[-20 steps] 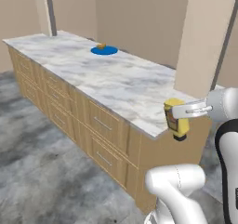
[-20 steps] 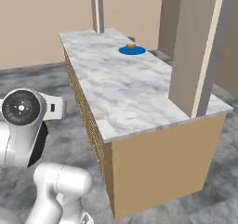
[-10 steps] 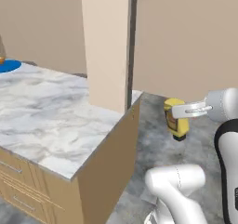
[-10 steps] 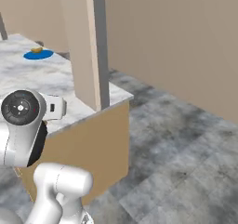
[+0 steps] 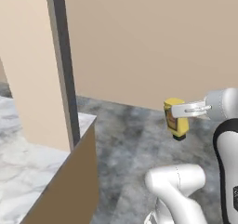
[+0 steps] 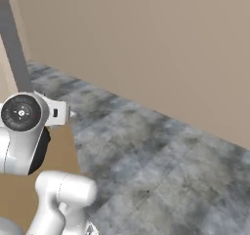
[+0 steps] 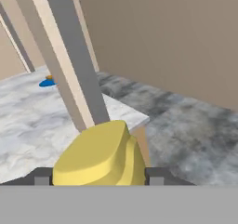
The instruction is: Move the hot dog bun to the plate on the dining table and place the condiment next to that plate. Then navigate to the fridge and take the sausage and place it on the plate as well.
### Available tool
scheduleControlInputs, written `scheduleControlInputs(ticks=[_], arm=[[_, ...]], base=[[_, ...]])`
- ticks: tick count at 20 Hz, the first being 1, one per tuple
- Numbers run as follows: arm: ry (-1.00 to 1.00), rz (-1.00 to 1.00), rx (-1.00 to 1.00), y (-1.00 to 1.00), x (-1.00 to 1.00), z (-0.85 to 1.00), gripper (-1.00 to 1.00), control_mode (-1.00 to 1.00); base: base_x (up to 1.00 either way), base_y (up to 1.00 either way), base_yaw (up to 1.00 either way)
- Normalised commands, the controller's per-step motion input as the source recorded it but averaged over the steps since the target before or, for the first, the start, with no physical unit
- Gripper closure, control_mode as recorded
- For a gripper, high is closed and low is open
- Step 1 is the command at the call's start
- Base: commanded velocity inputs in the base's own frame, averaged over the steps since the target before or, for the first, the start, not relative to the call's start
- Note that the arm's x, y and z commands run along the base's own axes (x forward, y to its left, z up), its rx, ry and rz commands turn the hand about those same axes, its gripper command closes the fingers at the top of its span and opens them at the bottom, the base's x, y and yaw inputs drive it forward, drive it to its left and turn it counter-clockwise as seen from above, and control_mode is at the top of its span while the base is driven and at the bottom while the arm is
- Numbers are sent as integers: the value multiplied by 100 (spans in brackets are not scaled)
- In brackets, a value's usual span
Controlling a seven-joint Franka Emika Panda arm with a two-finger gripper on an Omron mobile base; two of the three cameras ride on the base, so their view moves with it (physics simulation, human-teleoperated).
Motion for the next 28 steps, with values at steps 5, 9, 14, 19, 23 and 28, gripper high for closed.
scheduleControlInputs(ticks=[5,9,14,19,23,28], arm=[[0,0,0,0,0,0,100,100],[0,0,0,0,0,0,100,100],[0,0,0,0,0,0,100,100],[0,0,0,0,0,0,100,100],[0,0,0,0,0,0,100,100],[0,0,0,0,0,0,100,100]], base=[[100,-78,5],[100,-78,17],[100,-69,28],[100,-57,38],[100,-50,43],[100,-51,44]])
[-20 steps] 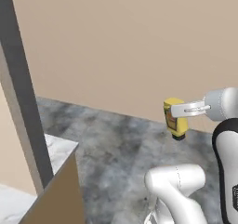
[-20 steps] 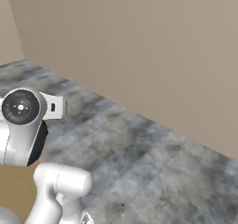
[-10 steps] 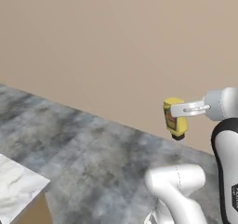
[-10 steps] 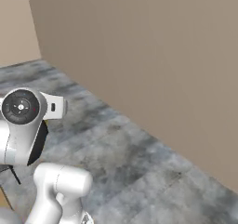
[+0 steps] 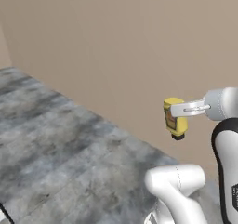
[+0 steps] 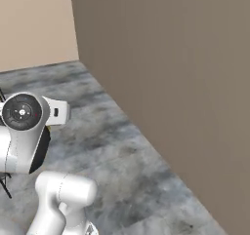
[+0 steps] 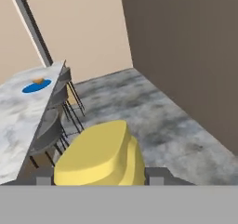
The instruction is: Move the hot dog bun to the plate on the dining table and place the condiment next to that plate. Then navigate to the fridge and take the sausage and place it on the plate as well.
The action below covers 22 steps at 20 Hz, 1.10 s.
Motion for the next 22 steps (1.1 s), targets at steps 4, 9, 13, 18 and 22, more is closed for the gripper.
scheduleControlInputs(ticks=[4,9,13,18,22], arm=[[0,0,0,0,0,0,100,100],[0,0,0,0,0,0,100,100],[0,0,0,0,0,0,100,100],[0,0,0,0,0,0,100,100],[0,0,0,0,0,0,100,100]], base=[[100,-51,47],[100,-52,52],[100,-48,53],[100,-48,52],[100,-51,50]])
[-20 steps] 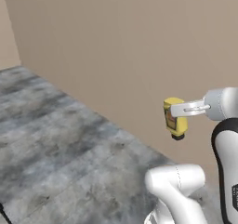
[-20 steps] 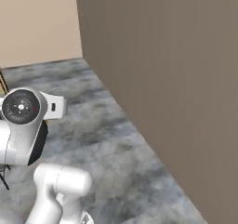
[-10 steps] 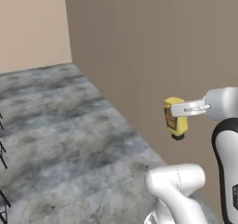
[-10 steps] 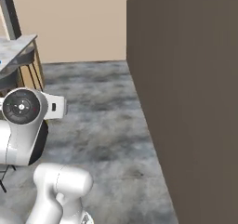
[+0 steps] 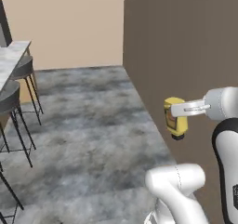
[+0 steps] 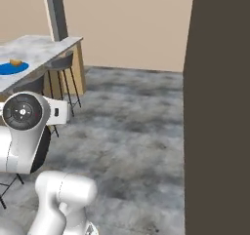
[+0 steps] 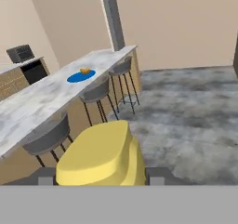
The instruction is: Move the hot dog bun to the plate on the dining table and place the condiment next to that plate. Then navigate to the fridge and take the sausage and place it on the plate as well.
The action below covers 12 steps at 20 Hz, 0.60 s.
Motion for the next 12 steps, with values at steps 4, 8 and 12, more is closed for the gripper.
scheduleControlInputs(ticks=[4,8,12], arm=[[0,0,0,0,0,0,100,100],[0,0,0,0,0,0,100,100],[0,0,0,0,0,0,100,100]], base=[[100,-49,50],[100,-43,51],[100,-27,51]])
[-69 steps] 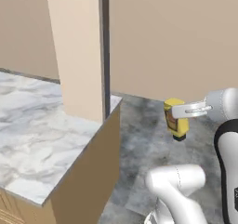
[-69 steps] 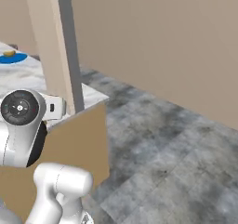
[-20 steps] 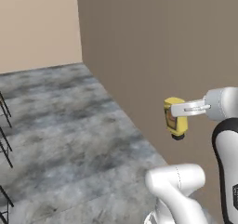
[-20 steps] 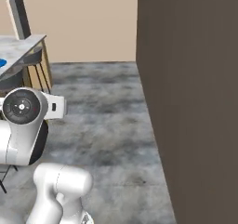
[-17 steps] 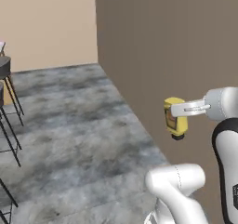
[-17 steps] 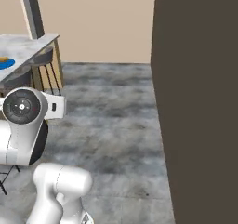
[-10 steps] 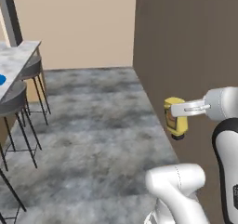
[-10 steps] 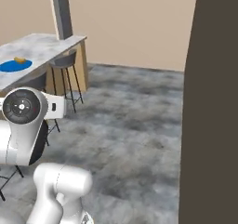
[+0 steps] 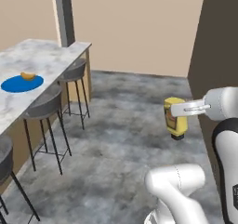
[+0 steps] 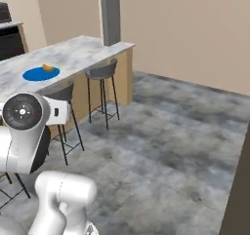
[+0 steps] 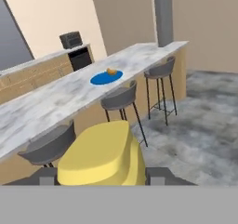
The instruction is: Move the hot dog bun to the plate on the dining table and place the condiment next to that plate. Then navigate to the fridge and take the sausage and place it on the plate as well.
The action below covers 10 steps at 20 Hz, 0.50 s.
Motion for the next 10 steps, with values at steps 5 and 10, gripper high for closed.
scheduleControlInputs(ticks=[5,10], arm=[[0,0,0,0,0,0,100,100],[0,0,0,0,0,0,100,100]], base=[[100,-25,52],[100,-31,52]])
